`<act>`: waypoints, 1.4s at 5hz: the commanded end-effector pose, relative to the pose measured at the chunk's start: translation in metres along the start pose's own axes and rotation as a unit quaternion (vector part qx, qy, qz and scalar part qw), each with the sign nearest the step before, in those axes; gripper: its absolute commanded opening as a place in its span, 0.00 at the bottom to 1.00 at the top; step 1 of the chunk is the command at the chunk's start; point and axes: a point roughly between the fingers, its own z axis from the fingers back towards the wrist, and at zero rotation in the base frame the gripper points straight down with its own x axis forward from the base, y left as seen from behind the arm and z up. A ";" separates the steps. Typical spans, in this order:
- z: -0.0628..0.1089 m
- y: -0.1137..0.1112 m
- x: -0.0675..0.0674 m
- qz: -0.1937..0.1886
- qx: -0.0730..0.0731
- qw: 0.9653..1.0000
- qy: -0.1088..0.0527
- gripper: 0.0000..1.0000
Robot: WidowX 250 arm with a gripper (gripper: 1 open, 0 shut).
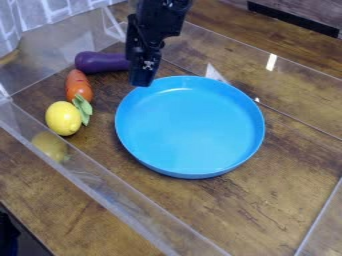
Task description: Put the carrot on the blue tray
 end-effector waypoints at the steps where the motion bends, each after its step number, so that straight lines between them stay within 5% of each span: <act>1: 0.016 0.015 0.001 -0.002 0.029 0.999 -0.022 1.00; 7: -0.001 0.041 0.006 -0.050 0.043 0.997 -0.025 1.00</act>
